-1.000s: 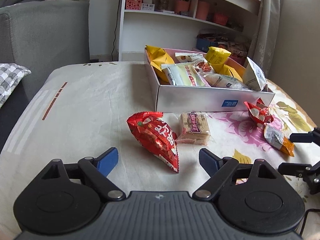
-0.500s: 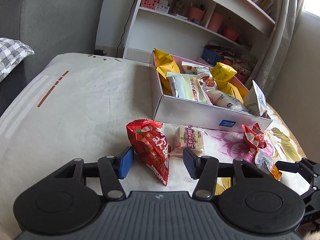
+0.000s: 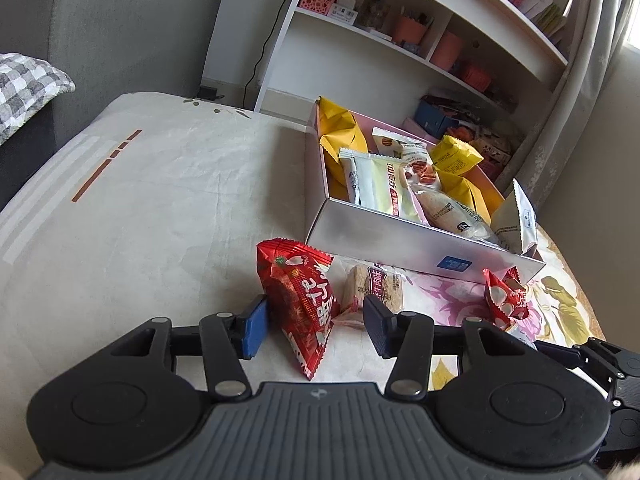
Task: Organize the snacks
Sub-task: 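Grasp the red snack bag with the left tool while the right tool grasps the orange-and-white pack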
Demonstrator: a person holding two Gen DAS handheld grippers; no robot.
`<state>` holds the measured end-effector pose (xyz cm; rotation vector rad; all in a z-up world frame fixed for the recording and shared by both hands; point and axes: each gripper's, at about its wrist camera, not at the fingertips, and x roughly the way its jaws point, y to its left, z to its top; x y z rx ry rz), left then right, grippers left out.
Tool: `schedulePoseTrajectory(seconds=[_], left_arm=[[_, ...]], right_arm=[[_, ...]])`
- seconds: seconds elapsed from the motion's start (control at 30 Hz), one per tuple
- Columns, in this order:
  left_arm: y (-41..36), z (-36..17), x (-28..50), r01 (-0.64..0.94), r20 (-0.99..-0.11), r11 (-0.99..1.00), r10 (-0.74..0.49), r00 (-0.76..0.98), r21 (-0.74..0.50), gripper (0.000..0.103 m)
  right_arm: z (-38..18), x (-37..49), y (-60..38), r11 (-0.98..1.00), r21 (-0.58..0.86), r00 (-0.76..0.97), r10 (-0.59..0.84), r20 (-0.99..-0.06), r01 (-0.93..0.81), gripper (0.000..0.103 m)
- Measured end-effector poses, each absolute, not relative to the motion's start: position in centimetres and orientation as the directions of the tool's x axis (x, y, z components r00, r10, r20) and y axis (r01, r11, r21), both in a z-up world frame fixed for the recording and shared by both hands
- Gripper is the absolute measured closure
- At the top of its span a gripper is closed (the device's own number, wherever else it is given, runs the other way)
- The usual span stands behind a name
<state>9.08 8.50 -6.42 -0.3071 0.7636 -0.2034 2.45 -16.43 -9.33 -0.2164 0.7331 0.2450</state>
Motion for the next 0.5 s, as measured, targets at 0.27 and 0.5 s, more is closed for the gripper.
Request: schedulePoseTrajectory(seconds=[0.27,0.5], left_arm=[[8.8,-6.1,9.4,0.025,-0.659,0.939,-0.26,0.705,-0.343,0.071],[8.8,-5.5,9.6,0.029,-0.672,0.939,-0.267,0.691,-0.343,0.077]], right_arm=[[-9.1,2.7,-15.9,0.952,-0.111,0.728,0.139,-0.671,-0.284,0.048],[-8.9,2.5,-15.2,0.944,-0.122,0.726,0.148,-0.671,-0.305,0.065]])
